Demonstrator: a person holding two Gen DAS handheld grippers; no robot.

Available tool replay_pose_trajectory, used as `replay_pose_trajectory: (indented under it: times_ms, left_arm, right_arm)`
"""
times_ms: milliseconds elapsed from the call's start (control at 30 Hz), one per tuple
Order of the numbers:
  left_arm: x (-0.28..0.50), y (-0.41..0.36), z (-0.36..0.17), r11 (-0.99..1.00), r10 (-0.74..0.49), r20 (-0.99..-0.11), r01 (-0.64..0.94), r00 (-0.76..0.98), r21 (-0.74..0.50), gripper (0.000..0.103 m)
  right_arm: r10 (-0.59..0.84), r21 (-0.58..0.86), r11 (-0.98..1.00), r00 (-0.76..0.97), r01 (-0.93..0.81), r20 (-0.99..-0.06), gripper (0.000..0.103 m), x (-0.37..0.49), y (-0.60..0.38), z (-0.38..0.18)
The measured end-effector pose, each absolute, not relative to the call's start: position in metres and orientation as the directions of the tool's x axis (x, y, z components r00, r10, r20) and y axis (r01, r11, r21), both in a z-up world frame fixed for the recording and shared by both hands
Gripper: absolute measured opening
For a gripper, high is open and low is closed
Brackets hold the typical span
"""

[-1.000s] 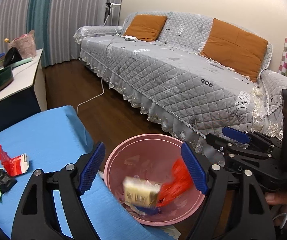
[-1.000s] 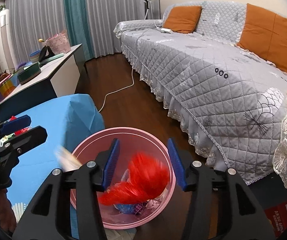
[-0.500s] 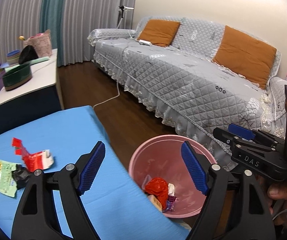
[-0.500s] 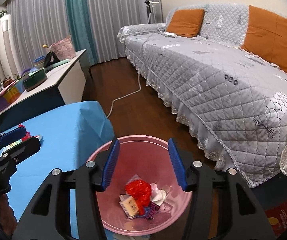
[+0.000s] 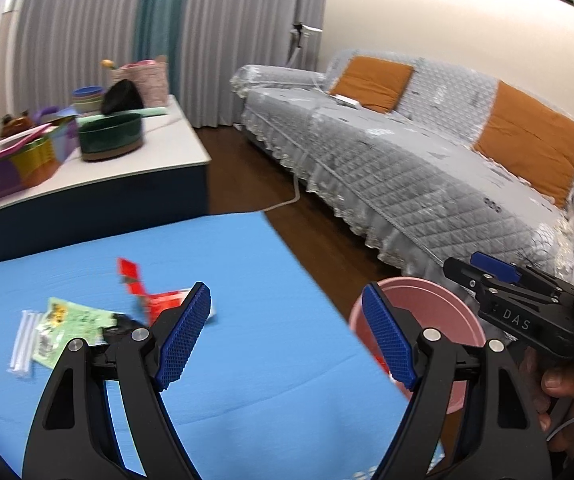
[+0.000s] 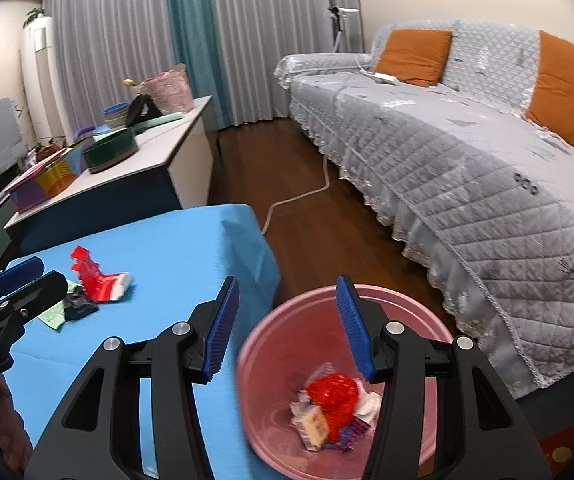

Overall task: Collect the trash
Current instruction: 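Move both open tools back over the table toward the remaining trash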

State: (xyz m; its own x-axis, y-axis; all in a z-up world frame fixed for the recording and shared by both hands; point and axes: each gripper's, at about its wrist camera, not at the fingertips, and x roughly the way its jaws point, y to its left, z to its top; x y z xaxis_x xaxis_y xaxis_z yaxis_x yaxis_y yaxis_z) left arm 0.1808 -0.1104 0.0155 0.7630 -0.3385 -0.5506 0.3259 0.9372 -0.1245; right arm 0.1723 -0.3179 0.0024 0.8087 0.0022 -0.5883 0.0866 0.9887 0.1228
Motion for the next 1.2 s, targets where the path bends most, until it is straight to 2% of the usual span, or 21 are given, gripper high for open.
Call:
replay_pose_trajectory:
  times_ms: [133, 400, 700, 1133, 1200]
  left_arm:
    - [0.179, -0.084, 0.020, 0.950, -0.307, -0.537, 0.284, 0.786, -0.127, 0.076]
    - [0.181, -0.032, 0.017, 0.976, -0.218, -0.532, 0.183, 0.818, -0.118, 0.076]
    - [0.186, 0.025, 0.008, 0.989, -0.128, -0.553, 0.064, 0.824, -0.132, 0.074]
    - [0.186, 0.086, -0.013, 0.988, -0.044, -0.598, -0.054, 0.801, -0.144, 0.068]
    - [0.185, 0.096, -0.017, 0.988, -0.024, -0.604, -0.075, 0.797, -0.138, 0.063]
  right_arm:
    - [0.038, 0.130, 0.990, 0.817, 0.046, -0.576, 0.049, 0.181, -0.295, 0.006]
    - [0.127, 0.147, 0.988, 0.821, -0.054, -0.556, 0.029, 0.197, -0.248, 0.011]
    - [0.235, 0.158, 0.971, 0.805, -0.177, -0.545, 0.017, 0.218, -0.191, 0.007]
    - [0.343, 0.176, 0.939, 0.763, -0.296, -0.548, 0.016, 0.245, -0.128, -0.008]
    - [0.350, 0.183, 0.936, 0.755, -0.300, -0.554, 0.016, 0.250, -0.124, -0.011]
